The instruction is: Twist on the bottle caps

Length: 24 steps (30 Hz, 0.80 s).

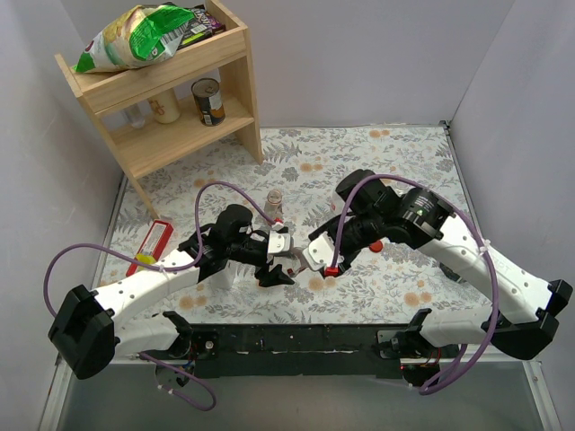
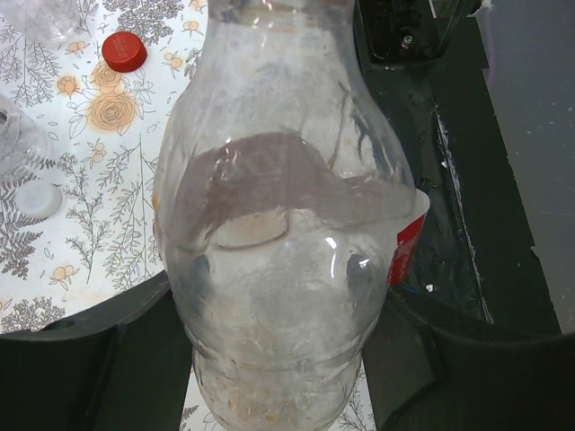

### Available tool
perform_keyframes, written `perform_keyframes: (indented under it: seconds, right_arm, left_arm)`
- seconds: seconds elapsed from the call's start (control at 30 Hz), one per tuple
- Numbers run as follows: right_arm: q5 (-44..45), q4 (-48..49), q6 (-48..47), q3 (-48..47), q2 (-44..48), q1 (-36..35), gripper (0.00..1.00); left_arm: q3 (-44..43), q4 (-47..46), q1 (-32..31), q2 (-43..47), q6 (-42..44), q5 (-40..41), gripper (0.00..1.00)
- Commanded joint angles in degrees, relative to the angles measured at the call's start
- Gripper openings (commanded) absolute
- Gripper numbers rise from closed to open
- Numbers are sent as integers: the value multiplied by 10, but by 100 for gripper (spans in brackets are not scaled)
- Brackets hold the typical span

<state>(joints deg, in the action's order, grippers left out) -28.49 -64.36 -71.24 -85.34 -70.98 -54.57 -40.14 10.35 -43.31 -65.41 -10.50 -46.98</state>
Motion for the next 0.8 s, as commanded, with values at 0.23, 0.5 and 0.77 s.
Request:
perform_keyframes:
  seconds: [0.23,0.5,0.77]
  right_arm:
    - [-10,1,-17,6,-7,-5,41]
    - [-2,-7,33,-2,-30,-4,25]
    - [-10,-43,232,-56,-124,10,20]
  left_arm:
    - [-22,-2,1,2,16,-6,0]
    - [-22,-55,1,6,-42,54,0]
    - [25,-189,1,63,-57,204,0]
